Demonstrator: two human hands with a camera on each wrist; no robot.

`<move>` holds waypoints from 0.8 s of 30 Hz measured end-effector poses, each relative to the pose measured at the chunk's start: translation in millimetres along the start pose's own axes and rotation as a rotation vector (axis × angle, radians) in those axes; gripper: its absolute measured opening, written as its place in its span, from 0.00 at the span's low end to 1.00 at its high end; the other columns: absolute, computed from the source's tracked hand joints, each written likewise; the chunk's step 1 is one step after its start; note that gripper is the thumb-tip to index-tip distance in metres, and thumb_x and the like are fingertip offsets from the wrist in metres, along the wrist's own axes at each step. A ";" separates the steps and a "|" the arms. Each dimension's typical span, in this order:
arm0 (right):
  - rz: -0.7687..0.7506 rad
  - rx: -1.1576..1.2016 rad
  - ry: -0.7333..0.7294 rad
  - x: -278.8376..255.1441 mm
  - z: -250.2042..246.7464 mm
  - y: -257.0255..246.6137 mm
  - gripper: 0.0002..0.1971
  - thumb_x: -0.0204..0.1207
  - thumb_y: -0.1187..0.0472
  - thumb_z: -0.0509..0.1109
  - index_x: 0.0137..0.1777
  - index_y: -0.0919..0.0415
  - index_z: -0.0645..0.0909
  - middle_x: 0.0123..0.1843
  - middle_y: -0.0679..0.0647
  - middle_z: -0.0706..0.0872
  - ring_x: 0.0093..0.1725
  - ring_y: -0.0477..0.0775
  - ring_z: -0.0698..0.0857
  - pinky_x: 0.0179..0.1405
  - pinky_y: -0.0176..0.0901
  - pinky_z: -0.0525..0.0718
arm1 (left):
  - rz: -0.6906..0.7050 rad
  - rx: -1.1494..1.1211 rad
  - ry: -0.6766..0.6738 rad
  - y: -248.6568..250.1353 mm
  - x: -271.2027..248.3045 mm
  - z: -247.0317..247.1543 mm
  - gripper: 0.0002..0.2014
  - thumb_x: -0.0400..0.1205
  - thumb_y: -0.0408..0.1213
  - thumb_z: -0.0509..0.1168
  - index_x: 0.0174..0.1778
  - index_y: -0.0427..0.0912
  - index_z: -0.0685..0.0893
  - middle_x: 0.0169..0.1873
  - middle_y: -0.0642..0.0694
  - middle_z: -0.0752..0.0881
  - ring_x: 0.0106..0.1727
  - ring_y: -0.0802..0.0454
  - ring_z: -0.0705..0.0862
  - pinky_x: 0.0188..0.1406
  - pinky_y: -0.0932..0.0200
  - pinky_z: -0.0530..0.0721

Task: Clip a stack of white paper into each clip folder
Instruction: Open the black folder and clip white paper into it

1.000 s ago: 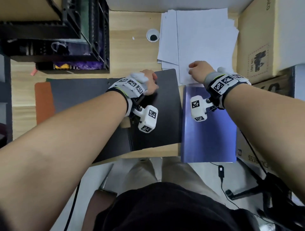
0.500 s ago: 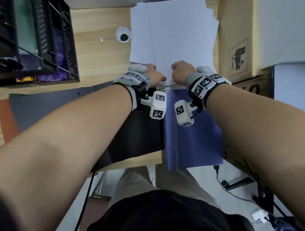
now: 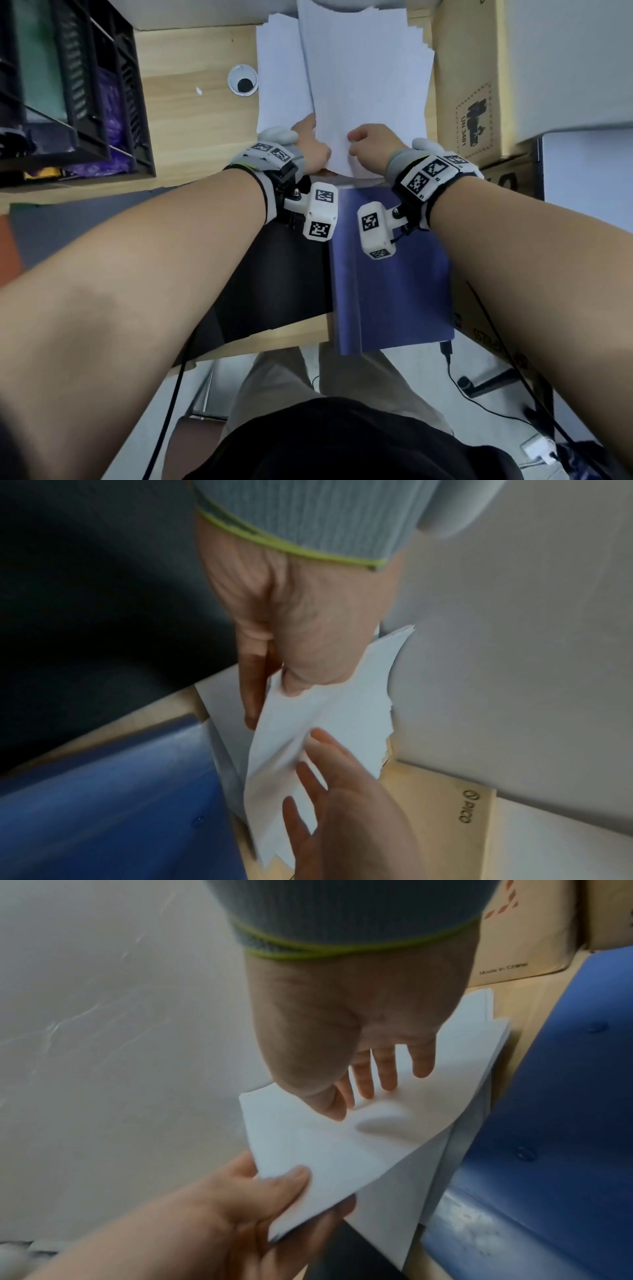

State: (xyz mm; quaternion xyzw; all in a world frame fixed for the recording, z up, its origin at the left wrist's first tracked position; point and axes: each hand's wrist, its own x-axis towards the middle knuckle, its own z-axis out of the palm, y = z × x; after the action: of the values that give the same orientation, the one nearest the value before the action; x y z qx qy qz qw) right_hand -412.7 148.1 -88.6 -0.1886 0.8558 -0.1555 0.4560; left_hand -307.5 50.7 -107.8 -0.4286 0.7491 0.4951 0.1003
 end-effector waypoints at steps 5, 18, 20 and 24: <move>0.005 0.104 0.108 -13.1 -9.6 -1.3 0.27 0.81 0.58 0.65 0.81 0.57 0.68 0.74 0.54 0.76 0.70 0.55 0.78 0.67 0.42 0.74 | 0.103 -0.143 0.007 -10.4 -43.6 -45.7 0.24 0.77 0.30 0.65 0.71 0.43 0.77 0.49 0.51 0.83 0.31 0.64 0.76 0.37 0.68 0.76; 0.230 0.760 -0.290 -68.6 51.1 -4.8 0.32 0.77 0.54 0.77 0.78 0.65 0.73 0.63 0.55 0.87 0.61 0.56 0.87 0.61 0.54 0.87 | 0.033 -0.634 -0.210 -78.8 -159.1 -120.2 0.28 0.84 0.20 0.60 0.75 0.52 0.69 0.65 0.43 0.85 0.56 0.48 0.88 0.52 0.50 0.89; 0.153 0.735 -0.234 -75.0 54.3 -7.6 0.29 0.80 0.59 0.74 0.78 0.64 0.69 0.65 0.51 0.84 0.62 0.54 0.86 0.63 0.53 0.85 | -0.036 -0.616 -0.178 -92.7 -162.7 -124.9 0.28 0.83 0.20 0.60 0.74 0.52 0.72 0.64 0.45 0.86 0.56 0.47 0.89 0.47 0.52 0.90; 0.010 0.724 -0.247 -84.7 61.0 -12.2 0.18 0.81 0.73 0.68 0.70 0.64 0.78 0.56 0.57 0.91 0.54 0.60 0.91 0.49 0.58 0.91 | -0.099 -0.495 -0.103 -124.6 -164.2 -128.8 0.25 0.78 0.20 0.64 0.67 0.49 0.79 0.58 0.47 0.89 0.59 0.46 0.89 0.47 0.54 0.89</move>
State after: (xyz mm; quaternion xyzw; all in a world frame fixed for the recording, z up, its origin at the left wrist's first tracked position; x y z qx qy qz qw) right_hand -315.8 171.0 -54.9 -0.0282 0.6849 -0.4217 0.5935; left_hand -79.2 15.5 -32.0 -0.4505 0.5771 0.6790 0.0544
